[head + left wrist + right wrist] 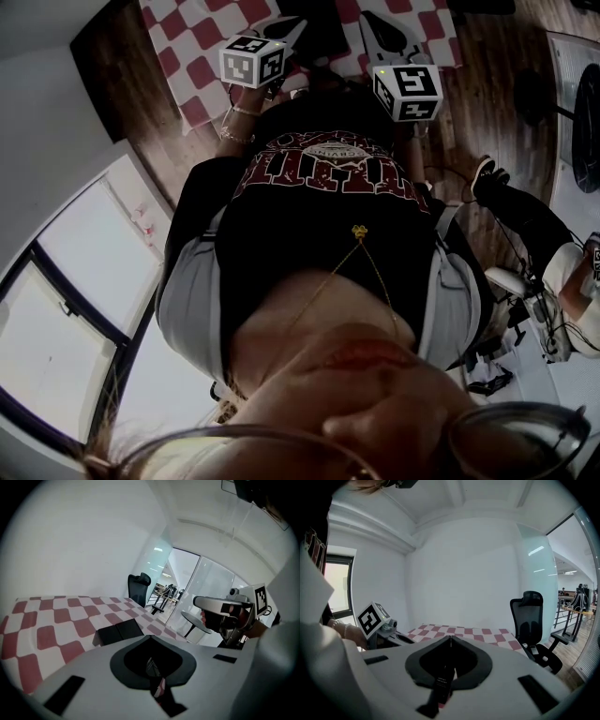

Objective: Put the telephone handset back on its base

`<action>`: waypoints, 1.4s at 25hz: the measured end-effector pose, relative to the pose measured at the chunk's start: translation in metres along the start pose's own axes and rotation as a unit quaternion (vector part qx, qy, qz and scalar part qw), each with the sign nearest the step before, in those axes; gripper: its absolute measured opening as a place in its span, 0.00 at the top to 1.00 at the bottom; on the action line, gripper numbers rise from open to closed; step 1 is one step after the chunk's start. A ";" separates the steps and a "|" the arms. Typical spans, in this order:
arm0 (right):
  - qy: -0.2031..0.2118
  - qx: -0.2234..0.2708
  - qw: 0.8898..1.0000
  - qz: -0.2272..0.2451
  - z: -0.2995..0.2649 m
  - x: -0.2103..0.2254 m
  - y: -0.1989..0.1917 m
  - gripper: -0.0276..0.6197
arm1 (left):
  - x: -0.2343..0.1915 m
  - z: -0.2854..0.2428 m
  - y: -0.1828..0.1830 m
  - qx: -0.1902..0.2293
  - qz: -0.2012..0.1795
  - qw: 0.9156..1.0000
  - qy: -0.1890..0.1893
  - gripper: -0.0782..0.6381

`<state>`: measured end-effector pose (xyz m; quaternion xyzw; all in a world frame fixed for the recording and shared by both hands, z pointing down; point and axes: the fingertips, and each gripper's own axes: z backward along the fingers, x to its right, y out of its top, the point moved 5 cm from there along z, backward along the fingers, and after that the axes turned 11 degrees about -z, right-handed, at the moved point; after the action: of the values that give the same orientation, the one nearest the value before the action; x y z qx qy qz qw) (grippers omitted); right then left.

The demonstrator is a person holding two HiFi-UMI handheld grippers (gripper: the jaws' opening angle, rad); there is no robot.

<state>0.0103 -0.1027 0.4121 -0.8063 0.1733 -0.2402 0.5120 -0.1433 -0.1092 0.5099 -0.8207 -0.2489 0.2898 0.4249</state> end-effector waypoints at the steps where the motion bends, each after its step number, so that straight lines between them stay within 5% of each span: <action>1: 0.001 0.001 1.000 -0.001 0.000 -0.001 0.001 0.93 | 0.002 0.001 0.004 0.004 -0.004 1.000 -0.001 0.88; 16: 0.021 0.025 0.999 0.003 -0.001 -0.035 0.016 0.93 | 0.028 0.036 0.059 0.076 -0.049 0.996 -0.016 0.88; 35: 0.061 0.068 0.996 0.003 0.001 -0.047 0.045 0.93 | 0.046 0.059 0.111 0.141 -0.096 0.985 0.014 0.88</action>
<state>-0.0298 -0.0959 0.3606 -0.7528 0.1898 -0.2983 0.5552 -0.1336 -0.1034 0.3765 -0.7292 -0.2768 0.2682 0.5655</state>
